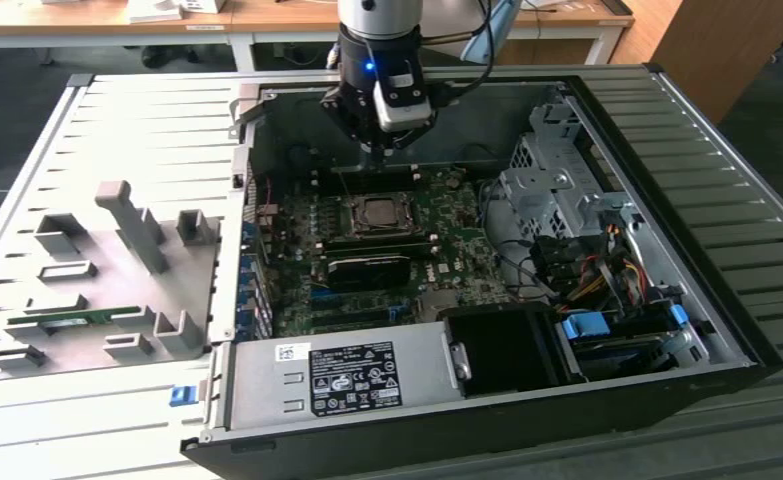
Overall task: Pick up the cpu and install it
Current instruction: 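Install the first cpu locking lever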
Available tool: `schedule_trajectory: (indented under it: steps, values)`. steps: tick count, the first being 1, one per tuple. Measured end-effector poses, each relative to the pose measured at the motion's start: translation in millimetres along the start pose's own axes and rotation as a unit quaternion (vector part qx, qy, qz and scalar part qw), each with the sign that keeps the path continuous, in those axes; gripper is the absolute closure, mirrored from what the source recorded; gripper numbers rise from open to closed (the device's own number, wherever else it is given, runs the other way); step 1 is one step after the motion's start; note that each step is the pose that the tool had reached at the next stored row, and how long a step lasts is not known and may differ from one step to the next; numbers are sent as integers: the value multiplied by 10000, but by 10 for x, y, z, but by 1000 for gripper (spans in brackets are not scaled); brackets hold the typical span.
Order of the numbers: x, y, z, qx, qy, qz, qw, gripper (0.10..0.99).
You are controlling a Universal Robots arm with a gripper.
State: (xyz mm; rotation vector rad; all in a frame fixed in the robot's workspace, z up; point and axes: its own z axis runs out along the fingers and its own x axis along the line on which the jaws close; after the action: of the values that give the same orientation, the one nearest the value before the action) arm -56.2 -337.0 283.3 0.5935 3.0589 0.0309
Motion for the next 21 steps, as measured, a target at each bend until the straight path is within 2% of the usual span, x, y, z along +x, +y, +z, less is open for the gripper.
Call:
schedule_trajectory:
  steps: [21]
  values:
    - [-1, -2, 0, -11, 12, -481, 9988, 980]
